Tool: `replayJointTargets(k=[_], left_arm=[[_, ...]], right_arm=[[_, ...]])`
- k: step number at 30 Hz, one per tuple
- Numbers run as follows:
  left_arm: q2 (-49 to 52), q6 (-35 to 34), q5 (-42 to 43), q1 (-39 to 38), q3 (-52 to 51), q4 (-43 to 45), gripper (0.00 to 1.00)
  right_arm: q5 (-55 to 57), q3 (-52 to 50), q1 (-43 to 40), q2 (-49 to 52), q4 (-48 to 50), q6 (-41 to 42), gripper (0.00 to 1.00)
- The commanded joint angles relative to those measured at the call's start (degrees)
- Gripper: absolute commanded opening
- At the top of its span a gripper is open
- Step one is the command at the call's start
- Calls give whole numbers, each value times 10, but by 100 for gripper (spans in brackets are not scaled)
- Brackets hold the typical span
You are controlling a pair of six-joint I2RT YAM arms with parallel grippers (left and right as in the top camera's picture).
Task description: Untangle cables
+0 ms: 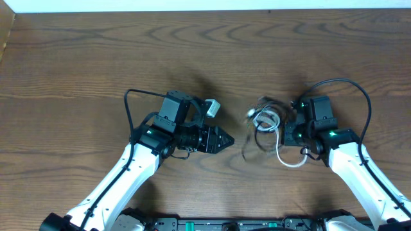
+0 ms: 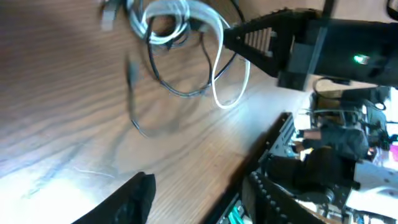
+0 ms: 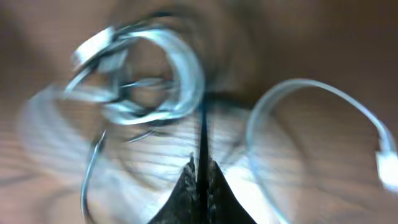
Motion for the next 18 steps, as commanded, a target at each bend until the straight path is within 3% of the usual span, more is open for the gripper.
replayJointTargets(k=[1,12,18], left_arm=[[-8,8,-29,-1,3,-1,51],[-8,7,-57,-1,3,-1,52],[-8,7,-67,-1,3,3,52]], right_arm=[[-194,7,1,-6,20,-97,1],[-475,7,1,-6,31,-215,1],[-536,7,1,-6,32,-241,1]])
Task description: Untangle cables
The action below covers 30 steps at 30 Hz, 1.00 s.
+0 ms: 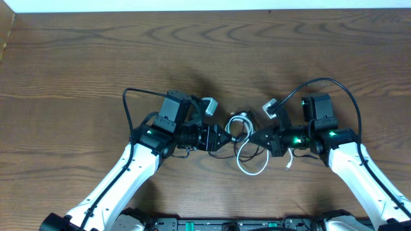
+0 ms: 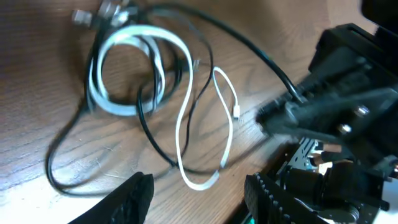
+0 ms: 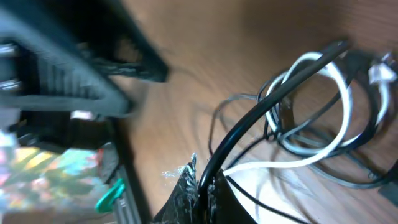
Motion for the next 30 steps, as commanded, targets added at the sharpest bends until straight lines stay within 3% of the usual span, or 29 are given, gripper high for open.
replayJointTargets(k=[1,10,30], left_arm=[[-8,8,-30,-1,3,0,52],[20,8,-131,-1,-1,-2,52],[195,-25,-127,-3,-2,93,52]], right_arm=[[-108,7,1,-6,2,-54,1],[-45,7,1,-6,20,-16,1],[-26,7,1,-6,20,3,1]])
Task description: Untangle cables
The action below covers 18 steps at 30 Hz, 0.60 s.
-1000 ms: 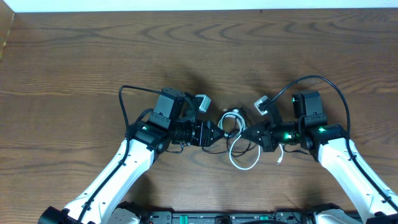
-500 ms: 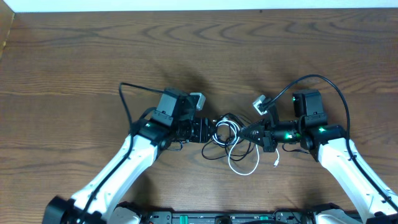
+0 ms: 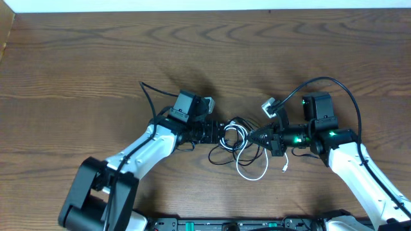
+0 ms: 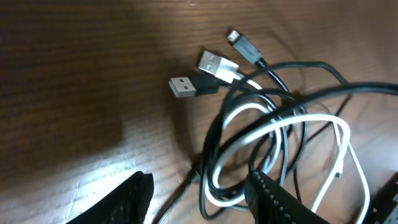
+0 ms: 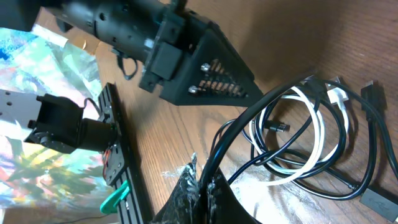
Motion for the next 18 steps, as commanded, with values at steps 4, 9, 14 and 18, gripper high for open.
replayJointTargets(k=[4,9,14,18], left_arm=[[35,-7,-5,-17,-2,16,52],[55,-7,-5,-50,-2,43,51],[61,-7,-9,-63,-2,52,22],[59,-7,-5,-60,-2,47,8]], right_arm=[[-6,7,1,-6,1,3,1],[-6,7,1,-6,1,3,1],[-5,7,1,-6,-1,3,1],[37,7,1,-6,-7,4,1]])
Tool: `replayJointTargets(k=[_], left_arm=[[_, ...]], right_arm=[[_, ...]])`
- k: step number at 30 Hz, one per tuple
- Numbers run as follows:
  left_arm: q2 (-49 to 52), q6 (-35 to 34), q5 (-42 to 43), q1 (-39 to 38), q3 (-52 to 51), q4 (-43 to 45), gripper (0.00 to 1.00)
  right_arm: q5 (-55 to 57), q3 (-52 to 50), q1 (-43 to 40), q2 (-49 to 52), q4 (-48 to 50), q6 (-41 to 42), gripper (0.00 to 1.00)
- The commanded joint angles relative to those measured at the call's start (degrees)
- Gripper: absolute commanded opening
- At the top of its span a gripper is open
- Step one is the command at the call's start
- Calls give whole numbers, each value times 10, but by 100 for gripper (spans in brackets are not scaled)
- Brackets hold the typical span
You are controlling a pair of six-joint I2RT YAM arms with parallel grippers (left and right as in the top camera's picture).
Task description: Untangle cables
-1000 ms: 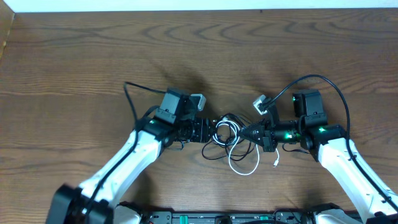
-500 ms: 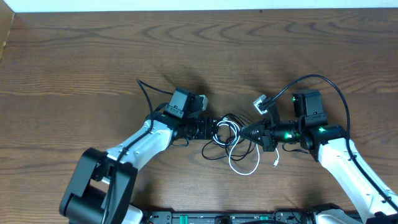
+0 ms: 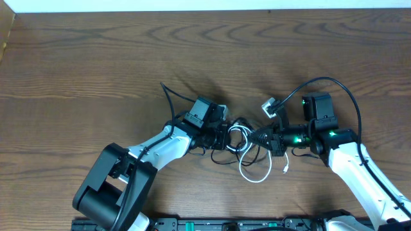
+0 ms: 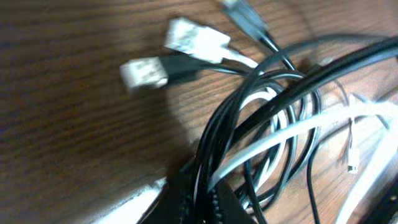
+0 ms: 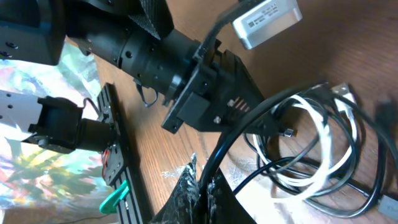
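Note:
A tangle of black and white cables (image 3: 239,138) lies on the table's middle, between both grippers. My left gripper (image 3: 226,137) is at its left side, shut on black strands of the bundle (image 4: 202,186). My right gripper (image 3: 252,136) is at its right side, shut on a thick black cable (image 5: 200,177) that arches up into the tangle. A white cable (image 3: 253,173) loops out toward the front. A black USB plug (image 4: 144,73) and a white plug (image 4: 196,36) stick out of the bundle's left.
The brown wooden table (image 3: 96,58) stretches far left and back. A black rail (image 3: 225,224) runs along the front edge. Each arm's own black cable arcs behind it, and a small white box (image 3: 268,106) hangs by the right wrist.
My left gripper was open just left of the tangle; it now sits further right and is shut on black strands. The right gripper has kept its hold and place.
At first the tangle hung at the right from my shut right gripper, with the left gripper open and apart. Then the right gripper had the bundle at the middle, near the left one. The left gripper was then open at the plugs, and now grips the bundle.

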Motion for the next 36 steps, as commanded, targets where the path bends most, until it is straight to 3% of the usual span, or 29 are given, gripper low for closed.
replayJointTargets(k=[1,6,9,12,23,36], left_arm=[[0,2,-2,3,-2,-6,7],[-37,16,-3,21,-2,-43,7],[-84,29,-3,44,-2,-78,7],[-136,28,-3,71,-2,-110,7],[-322,28,-1,132,-2,-161,8],[-376,28,-2,154,-2,-160,7]], right_arm=[[53,7,1,-6,-8,10,1],[391,7,1,-6,-64,135,1],[635,7,-3,-6,-128,263,1],[739,7,-20,-6,-173,332,1],[752,7,-128,-6,-203,339,1],[752,7,-235,-6,-212,362,1]])
